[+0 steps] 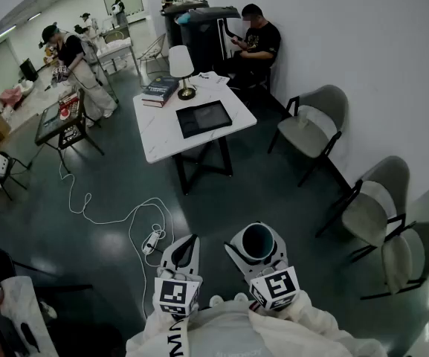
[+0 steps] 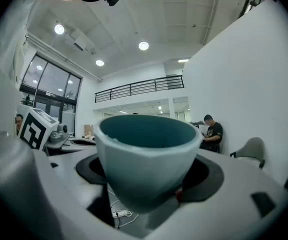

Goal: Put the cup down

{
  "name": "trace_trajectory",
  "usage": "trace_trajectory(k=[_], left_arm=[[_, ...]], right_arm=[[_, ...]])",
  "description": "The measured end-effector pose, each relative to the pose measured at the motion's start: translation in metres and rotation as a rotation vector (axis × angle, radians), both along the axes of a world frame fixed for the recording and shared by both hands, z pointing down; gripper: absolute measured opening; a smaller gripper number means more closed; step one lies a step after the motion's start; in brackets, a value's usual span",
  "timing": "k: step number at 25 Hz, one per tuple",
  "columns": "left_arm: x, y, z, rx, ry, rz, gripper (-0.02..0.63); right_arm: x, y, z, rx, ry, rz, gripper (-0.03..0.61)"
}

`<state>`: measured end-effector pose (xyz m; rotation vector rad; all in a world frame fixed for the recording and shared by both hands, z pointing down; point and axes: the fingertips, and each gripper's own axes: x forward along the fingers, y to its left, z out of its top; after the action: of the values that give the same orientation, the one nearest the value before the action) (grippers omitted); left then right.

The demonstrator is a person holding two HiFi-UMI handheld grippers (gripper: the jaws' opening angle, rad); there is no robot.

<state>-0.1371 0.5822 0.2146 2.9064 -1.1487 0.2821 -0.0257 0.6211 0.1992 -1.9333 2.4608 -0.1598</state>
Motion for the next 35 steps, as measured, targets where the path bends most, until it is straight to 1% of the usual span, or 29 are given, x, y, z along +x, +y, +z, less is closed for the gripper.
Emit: trace_trajectory(k=[7,14,20,25,35], left_arm=[[0.015,0.006,0.005,-0.033,-0.007,0.018,0.011],[0.031,0.011,0.006,-0.019,-0.008,0.023,0.011],[0.058,0.021,0.006,0.005,0.005,0.017,0.011],[0.077,0.029,0.012,-0.002,-0.013,0.037,0.011],[0.090,0.007,0.018,-0.001,-0.017,0.050,0.011]], right_arm=[[0.010,0.002,-0.005,0.000,0.003,0.003,0.393],[0.026,0.011,-0.002,0.001,-0.039,0.002,0.393],[0.048,0.025,0.001,0.017,-0.032,-0.007,0.393],[0.065,0.029,0.008,0.011,-0.058,-0.001,0.393],[0.075,0.009,0.018,0.000,-0.071,0.000,0.393]])
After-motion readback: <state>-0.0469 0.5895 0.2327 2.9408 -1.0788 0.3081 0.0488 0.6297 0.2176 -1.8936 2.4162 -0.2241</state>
